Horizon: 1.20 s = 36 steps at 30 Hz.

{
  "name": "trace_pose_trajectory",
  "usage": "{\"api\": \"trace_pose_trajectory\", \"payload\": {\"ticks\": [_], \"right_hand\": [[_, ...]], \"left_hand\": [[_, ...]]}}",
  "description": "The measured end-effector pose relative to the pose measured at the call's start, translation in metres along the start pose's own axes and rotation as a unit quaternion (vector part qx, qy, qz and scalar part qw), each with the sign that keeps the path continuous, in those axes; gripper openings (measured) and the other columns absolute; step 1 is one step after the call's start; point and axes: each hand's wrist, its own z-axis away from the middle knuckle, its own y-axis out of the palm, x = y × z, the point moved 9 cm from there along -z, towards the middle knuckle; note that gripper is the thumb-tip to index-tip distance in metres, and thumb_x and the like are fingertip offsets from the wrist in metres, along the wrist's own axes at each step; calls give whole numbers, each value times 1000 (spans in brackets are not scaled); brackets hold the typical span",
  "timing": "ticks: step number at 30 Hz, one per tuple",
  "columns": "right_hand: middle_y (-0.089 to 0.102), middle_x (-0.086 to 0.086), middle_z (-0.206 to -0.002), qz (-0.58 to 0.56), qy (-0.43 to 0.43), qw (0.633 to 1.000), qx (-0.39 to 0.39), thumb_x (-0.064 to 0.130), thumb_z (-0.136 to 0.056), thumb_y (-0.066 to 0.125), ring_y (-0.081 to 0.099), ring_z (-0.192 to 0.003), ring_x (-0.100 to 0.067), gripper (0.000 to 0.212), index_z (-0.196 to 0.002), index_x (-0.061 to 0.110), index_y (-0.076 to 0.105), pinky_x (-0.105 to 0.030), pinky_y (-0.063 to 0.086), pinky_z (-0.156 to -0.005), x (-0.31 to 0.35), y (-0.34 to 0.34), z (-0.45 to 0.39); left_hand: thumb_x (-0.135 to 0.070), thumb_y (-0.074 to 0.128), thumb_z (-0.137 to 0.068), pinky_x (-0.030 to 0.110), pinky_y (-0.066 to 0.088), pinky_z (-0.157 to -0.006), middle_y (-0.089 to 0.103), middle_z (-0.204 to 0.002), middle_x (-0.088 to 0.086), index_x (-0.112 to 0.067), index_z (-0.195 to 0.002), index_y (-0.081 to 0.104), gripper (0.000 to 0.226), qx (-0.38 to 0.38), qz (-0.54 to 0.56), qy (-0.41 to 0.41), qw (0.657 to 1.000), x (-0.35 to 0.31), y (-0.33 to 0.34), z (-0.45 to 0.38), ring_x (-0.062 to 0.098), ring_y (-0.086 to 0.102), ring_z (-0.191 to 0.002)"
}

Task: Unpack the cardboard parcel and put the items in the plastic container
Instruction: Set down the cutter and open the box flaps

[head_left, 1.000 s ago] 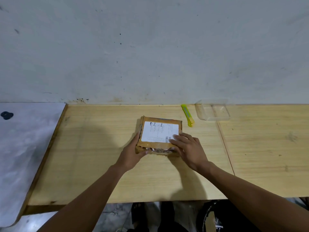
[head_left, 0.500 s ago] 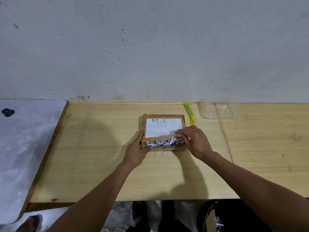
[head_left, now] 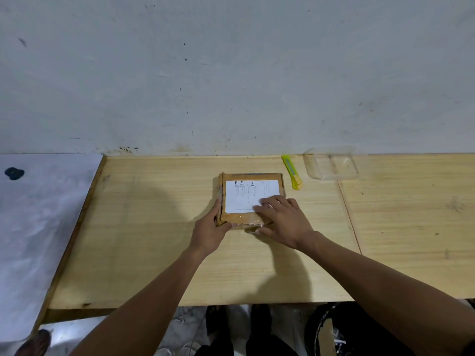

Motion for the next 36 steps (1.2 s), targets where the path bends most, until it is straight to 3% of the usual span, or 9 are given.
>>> {"api": "trace_pose_trajectory", "payload": {"ticks": [2,7,14,19,23,25,27,30,36], "right_hand": [[55,5,-134,14,-14,1000,-2,63,-75,64,47,-125,-22,62,-128,33,54,-43,40,-97,9,2,-2],[65,6,-117,25,-31,998,-42,54,-87,42,58,-108,-22,40,-112,34,66,-43,42,-89,28,-6,-13],[73,6,-89,-35,-47,994,-92,34,-96,41,64,-81,-24,33,-96,23,71,-38,43,-71,31,-29,-26],[73,2,-85,-71,-42,988,-132,17,-91,53,64,-73,-28,18,-95,20,71,-35,44,-65,25,-53,-30],[73,1,-87,-99,-39,984,-146,27,-99,51,66,-77,-26,22,-99,19,72,-34,49,-64,21,-80,-42],[73,-1,-93,-116,-34,984,-131,29,-100,50,66,-83,-27,24,-104,18,71,-35,50,-67,21,-90,-51],[73,-1,-100,-129,-20,986,-108,32,-101,48,65,-90,-27,27,-109,19,70,-36,50,-70,17,-99,-62],[73,-1,-103,-124,9,990,-74,35,-100,48,65,-92,-27,27,-109,23,70,-35,49,-69,7,-113,-82],[75,3,-95,-132,56,985,-95,37,-96,51,67,-90,-25,22,-102,25,69,-43,52,-79,-12,-134,-115]], "left_hand": [[-16,77,-80,12,37,-94,36,-130,-28,-33,-149,28,87,-1,4,-2,1000,1,0,0,-4,49,-118],[-17,79,-78,19,43,-97,42,-126,-27,-33,-149,29,88,3,9,-6,1000,3,1,-2,1,55,-114],[-18,80,-77,25,43,-103,51,-124,-23,-30,-149,31,89,7,11,-16,1000,9,2,-5,4,58,-116],[-28,76,-80,24,46,-90,64,-124,-11,-34,-146,39,75,14,-35,-1,999,3,2,-5,12,61,-113],[-37,74,-83,21,41,-83,57,-136,-1,-32,-151,26,83,11,-69,-13,997,2,-2,-4,18,57,-119],[-40,72,-84,16,41,-71,63,-127,3,-32,-152,22,85,20,-90,-16,996,1,-1,-2,13,63,-99],[-42,70,-85,12,37,-57,67,-118,11,-33,-152,20,84,26,-111,-15,993,0,-1,-1,5,57,-72],[-43,70,-85,18,41,-75,56,-139,6,-34,-152,19,85,28,-116,-7,993,-2,-2,-2,9,61,-96],[-47,72,-82,23,41,-93,51,-144,4,-33,-152,20,88,34,-130,-11,991,0,-4,-4,21,54,-126]]}}
